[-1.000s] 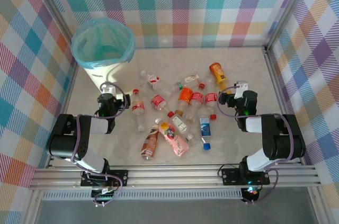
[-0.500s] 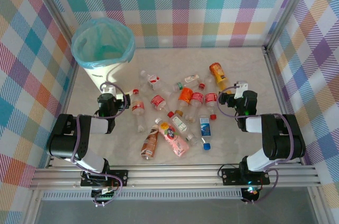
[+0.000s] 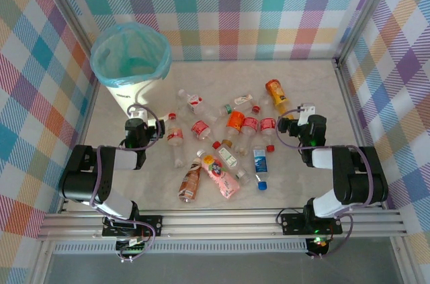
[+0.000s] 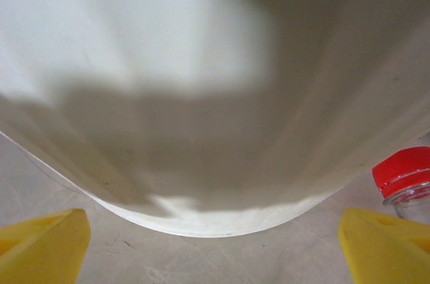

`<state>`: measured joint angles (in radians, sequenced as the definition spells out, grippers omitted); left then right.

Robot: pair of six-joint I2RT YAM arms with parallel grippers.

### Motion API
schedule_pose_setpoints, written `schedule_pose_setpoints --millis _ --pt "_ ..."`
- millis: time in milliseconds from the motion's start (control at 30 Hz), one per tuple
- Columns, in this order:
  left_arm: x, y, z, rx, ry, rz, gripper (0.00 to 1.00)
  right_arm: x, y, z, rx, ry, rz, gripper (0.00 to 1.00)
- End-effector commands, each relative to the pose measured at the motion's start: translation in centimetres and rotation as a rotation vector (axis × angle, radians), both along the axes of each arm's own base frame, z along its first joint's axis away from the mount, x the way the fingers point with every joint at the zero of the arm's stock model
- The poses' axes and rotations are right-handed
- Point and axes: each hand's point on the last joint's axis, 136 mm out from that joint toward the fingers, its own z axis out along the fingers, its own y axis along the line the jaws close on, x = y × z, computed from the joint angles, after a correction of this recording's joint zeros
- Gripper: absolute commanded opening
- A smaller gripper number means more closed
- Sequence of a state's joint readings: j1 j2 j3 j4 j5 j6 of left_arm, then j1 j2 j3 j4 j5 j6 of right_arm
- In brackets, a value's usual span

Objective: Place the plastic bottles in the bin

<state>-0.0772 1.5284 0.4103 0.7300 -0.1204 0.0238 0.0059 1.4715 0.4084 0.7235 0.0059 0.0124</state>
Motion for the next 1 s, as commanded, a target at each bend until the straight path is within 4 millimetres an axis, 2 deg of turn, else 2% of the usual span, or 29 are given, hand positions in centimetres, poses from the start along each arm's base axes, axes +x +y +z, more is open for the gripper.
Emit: schedule_pose_setpoints --millis 0,133,200,300,467,633,733,833,967 --pt "0.1 -0.5 3.5 -0.006 -0.051 -0.020 0.95 0.1 -0.7 4.2 0.013 -0.028 -0.046 1.00" --pt "-1.9 -1.1 5.8 -0.010 -0.051 -0.012 0.96 -1.3 -0.9 7.5 0.080 0.025 -0.092 0.98" --pt "-3.1 -2.0 7.2 0.002 -0.058 -0.024 0.96 -2.4 0.0 8.6 0.144 0.078 -0.073 0.96" --pt "-5.0 -3.4 9.7 -0.008 -0.069 -0.047 0.96 -4.2 2.5 10.8 0.271 0.125 0.014 0.93" --pt "-8.6 -5.6 13.8 -0.098 -0.090 -0.118 0.95 -8.9 8.5 12.8 0.389 0.224 0.218 0.88" --pt "-12.2 -8.1 16.5 -0.203 -0.067 -0.250 0.93 -14.1 13.5 12.8 0.418 0.350 0.393 0.85" --pt "-14.4 -9.5 16.7 -0.254 0.028 -0.336 0.93 -17.1 15.9 11.1 0.379 0.482 0.478 0.83" --pt "-15.9 -10.0 16.5 -0.290 0.146 -0.358 0.93 -19.9 17.6 9.6 0.311 0.604 0.537 0.80" --pt "-17.2 -10.3 16.0 -0.313 0.285 -0.359 0.93 -22.4 20.0 7.8 0.192 0.697 0.599 0.77"
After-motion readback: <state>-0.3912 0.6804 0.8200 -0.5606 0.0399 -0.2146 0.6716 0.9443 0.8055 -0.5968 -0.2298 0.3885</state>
